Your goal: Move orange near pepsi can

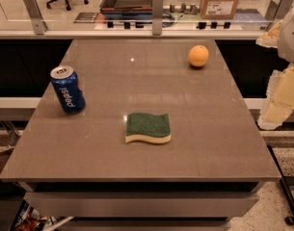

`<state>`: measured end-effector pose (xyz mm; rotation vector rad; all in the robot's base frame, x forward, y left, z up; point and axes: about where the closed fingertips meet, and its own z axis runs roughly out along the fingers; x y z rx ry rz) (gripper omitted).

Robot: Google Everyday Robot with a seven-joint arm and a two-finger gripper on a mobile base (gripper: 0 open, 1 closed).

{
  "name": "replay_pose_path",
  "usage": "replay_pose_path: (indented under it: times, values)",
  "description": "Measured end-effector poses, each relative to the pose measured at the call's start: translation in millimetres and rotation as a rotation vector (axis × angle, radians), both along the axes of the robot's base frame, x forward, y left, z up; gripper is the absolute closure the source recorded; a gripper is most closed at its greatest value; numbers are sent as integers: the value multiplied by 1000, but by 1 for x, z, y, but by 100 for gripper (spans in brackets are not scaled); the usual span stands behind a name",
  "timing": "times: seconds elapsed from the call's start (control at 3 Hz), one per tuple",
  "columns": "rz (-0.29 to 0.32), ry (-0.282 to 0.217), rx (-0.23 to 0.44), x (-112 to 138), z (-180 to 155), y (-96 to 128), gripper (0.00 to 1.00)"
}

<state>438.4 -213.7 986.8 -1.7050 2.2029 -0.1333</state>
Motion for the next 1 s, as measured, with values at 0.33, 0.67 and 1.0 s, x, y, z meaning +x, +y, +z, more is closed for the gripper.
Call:
replay_pose_path:
  times: [0.33, 0.67, 1.0]
  values:
    - [1, -9, 3, 2, 1, 1, 0]
    - [-13, -49, 44, 26, -2, 1, 0]
    - [-70, -98, 131, 72, -14, 0, 0]
